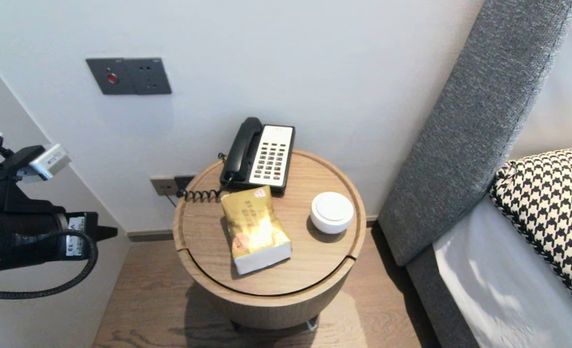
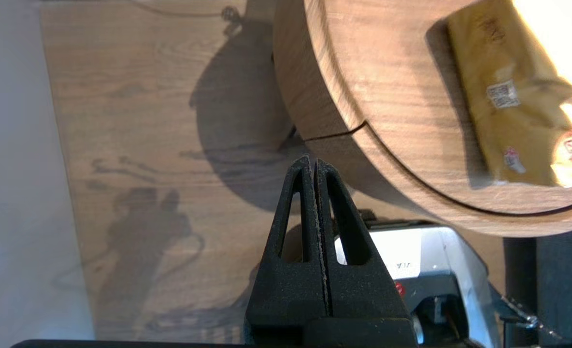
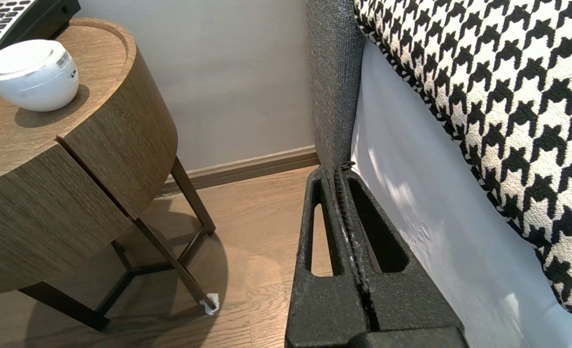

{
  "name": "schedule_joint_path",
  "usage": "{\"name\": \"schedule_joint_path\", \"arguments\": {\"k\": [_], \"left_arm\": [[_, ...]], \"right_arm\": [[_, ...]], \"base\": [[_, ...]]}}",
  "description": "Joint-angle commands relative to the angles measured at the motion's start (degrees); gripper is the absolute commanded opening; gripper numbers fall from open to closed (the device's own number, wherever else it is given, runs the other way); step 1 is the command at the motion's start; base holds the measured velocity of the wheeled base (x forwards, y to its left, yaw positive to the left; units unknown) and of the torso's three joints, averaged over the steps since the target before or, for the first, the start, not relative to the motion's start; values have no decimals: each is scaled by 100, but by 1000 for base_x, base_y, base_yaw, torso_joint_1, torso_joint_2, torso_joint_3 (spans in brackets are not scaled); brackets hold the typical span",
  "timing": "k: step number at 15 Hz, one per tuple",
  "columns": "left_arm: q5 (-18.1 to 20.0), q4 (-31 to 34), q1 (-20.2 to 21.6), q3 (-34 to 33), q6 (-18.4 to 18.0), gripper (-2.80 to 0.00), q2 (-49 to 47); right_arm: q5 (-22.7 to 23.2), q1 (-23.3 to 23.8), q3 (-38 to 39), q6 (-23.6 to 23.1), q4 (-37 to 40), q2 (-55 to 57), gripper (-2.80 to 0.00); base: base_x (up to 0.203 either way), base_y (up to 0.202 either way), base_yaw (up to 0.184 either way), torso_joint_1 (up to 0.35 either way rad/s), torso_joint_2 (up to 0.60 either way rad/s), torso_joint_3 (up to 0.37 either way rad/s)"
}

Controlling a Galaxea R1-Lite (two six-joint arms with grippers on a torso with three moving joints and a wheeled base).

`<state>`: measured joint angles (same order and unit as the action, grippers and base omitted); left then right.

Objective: Open the nightstand drawer

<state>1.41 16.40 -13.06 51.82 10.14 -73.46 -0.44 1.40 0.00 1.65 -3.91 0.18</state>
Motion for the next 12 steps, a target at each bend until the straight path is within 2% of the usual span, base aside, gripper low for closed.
{"name": "schedule_joint_path", "arguments": {"k": [1, 3, 8, 12], "left_arm": [[-10, 185, -4, 1, -3, -280, -46], [96, 385, -26, 38, -8, -280, -37], [124, 385, -529, 62, 24, -280, -46], [164, 437, -542, 362, 7, -280, -170]], "right_arm": [[0, 0, 149, 2, -5, 8, -280], [0, 0, 149, 2, -5, 8, -280], [0, 0, 149, 2, -5, 8, -280], [0, 0, 149, 2, -5, 8, -280]], "base": [[0, 0, 0, 0, 0, 0], [0, 0, 0, 0, 0, 0], [0, 0, 0, 0, 0, 0], [0, 0, 0, 0, 0, 0]]}}
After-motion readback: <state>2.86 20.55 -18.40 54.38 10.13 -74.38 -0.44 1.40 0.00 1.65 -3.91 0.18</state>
